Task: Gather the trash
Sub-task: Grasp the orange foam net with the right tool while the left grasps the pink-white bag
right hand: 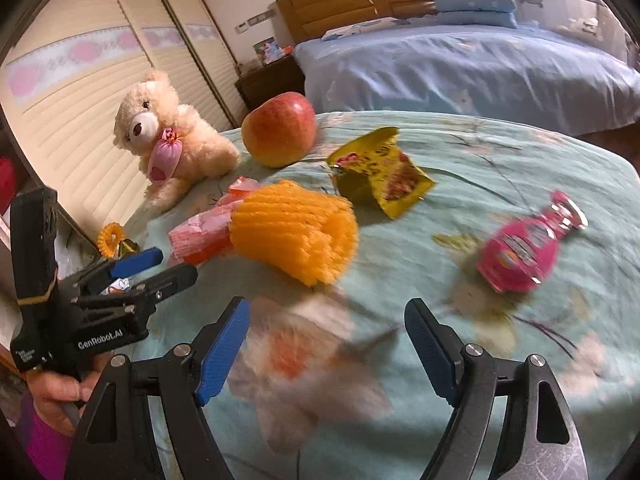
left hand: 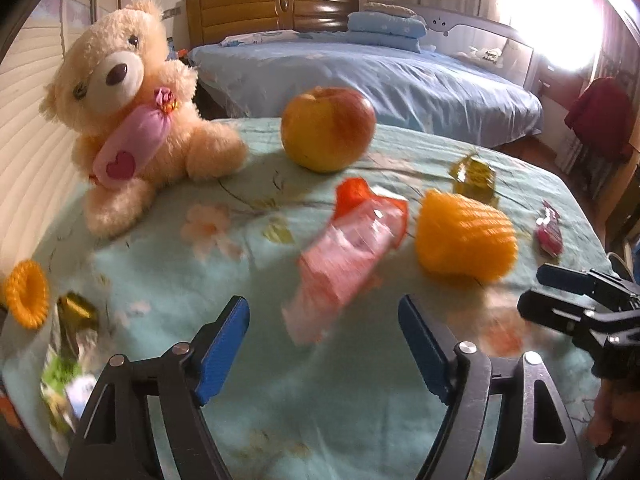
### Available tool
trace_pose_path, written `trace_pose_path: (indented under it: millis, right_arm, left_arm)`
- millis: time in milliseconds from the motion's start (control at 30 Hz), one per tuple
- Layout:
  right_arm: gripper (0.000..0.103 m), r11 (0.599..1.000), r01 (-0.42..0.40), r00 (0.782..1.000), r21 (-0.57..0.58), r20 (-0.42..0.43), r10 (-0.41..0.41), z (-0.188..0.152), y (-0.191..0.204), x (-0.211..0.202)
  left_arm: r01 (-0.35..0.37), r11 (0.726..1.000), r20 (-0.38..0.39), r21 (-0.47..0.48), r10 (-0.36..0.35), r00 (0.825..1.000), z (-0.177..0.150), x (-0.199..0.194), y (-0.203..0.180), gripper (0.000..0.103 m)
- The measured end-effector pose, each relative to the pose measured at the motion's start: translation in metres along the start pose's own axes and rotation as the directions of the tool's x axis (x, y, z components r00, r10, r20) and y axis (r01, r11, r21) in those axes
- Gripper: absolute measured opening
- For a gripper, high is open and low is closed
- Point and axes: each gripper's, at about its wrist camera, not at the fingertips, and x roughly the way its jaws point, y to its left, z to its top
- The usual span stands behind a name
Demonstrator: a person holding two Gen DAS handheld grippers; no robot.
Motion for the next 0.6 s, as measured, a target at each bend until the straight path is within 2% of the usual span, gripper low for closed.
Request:
trace_pose_path:
  millis: [300, 333, 400, 433, 467, 500, 533, 567, 600]
  right_arm:
    - [0.081, 1.000, -0.019, 1.000, -0.007, -0.014, 0.019, 0.018, 0.004, 0.023]
    - [0.081, 1.000, -0.021, 1.000, -0.005, -0.016, 0.021, 0.019, 0.003, 0.026]
    - [0.080, 1.000, -0.021, 1.000, -0.002, -0.020, 0.021, 0.022, 0.004, 0.030]
    - [0.080, 1.000, -0.023, 0.999, -0.001, -0.026, 0.023, 0.023, 0.004, 0.032]
    - [0.075, 1.000, -0.029, 0.999, 0.000, -0.028, 0.029, 0.024, 0.004, 0.033]
    - [0.063, 0.999, -0.032, 0.999, -0.002, -0.029, 0.032, 0.025, 0.005, 0.034]
    - [0.056, 0.999, -0.032, 0.999, -0.009, -0.032, 0.031, 0.026, 0.007, 0.036]
    - [0.043, 0.999, -0.029, 0.999, -0.018, -0.035, 0.028, 0.026, 0.010, 0.037]
    - [0.036, 0.999, -0.026, 0.999, -0.025, -0.038, 0.025, 0.026, 0.012, 0.037]
  left_arm:
    - [0.024, 0.998, -0.001, 0.065, -0.024, 1.000, 0.015, 0.023, 0.002, 0.075]
    - [0.028, 0.997, -0.004, 0.066, -0.028, 1.000, 0.016, 0.027, 0.002, 0.073]
    - [0.043, 0.997, -0.012, 0.063, -0.043, 0.999, 0.016, 0.031, 0.001, 0.061]
    - [0.058, 0.996, -0.024, 0.067, -0.057, 0.998, 0.015, 0.034, 0.000, 0.049]
    - [0.066, 0.995, -0.034, 0.073, -0.063, 0.997, 0.015, 0.037, -0.001, 0.038]
    - [0.068, 0.995, -0.040, 0.078, -0.065, 0.997, 0.015, 0.039, -0.003, 0.037]
    - [0.069, 0.994, -0.039, 0.085, -0.066, 0.997, 0.014, 0.039, -0.004, 0.036]
    - [0.066, 0.994, -0.037, 0.090, -0.063, 0.997, 0.013, 0.039, -0.005, 0.035]
    - [0.057, 0.994, -0.034, 0.096, -0.054, 0.998, 0.012, 0.039, -0.007, 0.032]
